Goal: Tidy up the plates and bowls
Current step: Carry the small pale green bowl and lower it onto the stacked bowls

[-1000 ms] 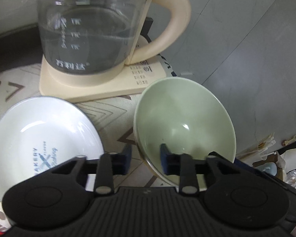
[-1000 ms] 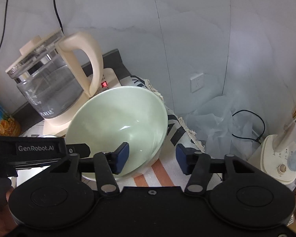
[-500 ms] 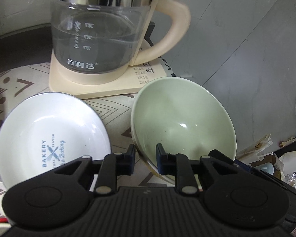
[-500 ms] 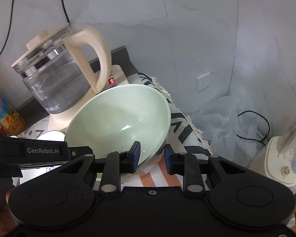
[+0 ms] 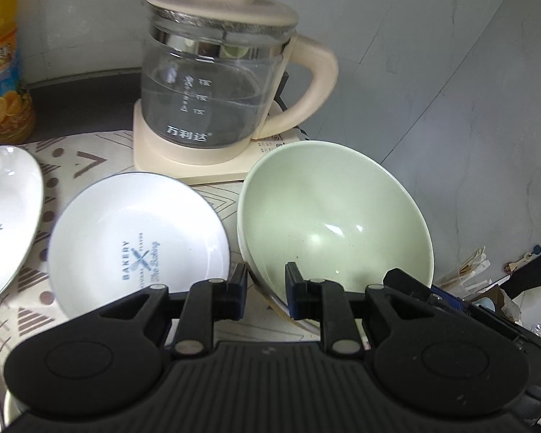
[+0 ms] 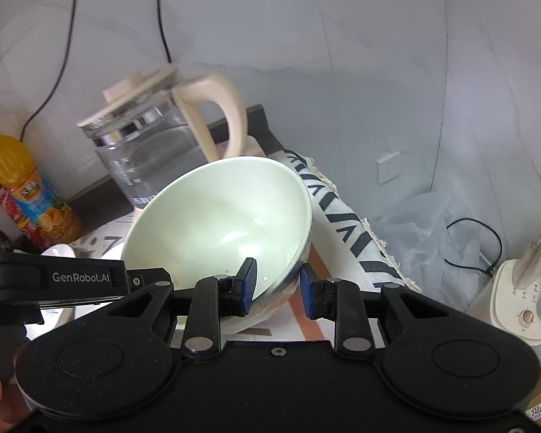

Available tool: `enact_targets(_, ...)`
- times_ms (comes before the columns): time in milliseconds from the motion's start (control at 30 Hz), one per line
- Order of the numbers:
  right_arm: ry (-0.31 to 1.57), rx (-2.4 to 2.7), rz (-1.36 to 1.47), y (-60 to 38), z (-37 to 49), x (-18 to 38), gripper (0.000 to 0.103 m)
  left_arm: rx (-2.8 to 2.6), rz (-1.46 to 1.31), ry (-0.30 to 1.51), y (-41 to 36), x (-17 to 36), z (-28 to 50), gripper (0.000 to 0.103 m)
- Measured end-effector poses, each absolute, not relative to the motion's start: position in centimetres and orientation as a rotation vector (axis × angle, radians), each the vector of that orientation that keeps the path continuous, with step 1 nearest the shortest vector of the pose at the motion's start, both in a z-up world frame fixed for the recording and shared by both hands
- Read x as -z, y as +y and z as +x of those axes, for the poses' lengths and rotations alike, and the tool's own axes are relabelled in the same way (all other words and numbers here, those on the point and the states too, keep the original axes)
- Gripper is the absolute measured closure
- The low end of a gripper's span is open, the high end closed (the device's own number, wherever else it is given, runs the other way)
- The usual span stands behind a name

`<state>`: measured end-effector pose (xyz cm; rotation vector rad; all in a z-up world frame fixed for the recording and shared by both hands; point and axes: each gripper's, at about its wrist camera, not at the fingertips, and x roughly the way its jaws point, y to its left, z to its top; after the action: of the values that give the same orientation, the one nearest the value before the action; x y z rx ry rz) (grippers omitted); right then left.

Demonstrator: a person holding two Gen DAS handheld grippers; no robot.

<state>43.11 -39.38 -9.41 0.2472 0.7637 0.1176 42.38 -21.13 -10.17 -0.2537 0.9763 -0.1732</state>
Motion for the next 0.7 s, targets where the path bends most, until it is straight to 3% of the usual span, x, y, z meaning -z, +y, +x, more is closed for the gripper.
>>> enact_targets(700,0.686,-0.225,0.231,-36.2,36.1,5.6,0.077,0.087,-0.279,0.877,-16.9,6.3,33.5,0.083)
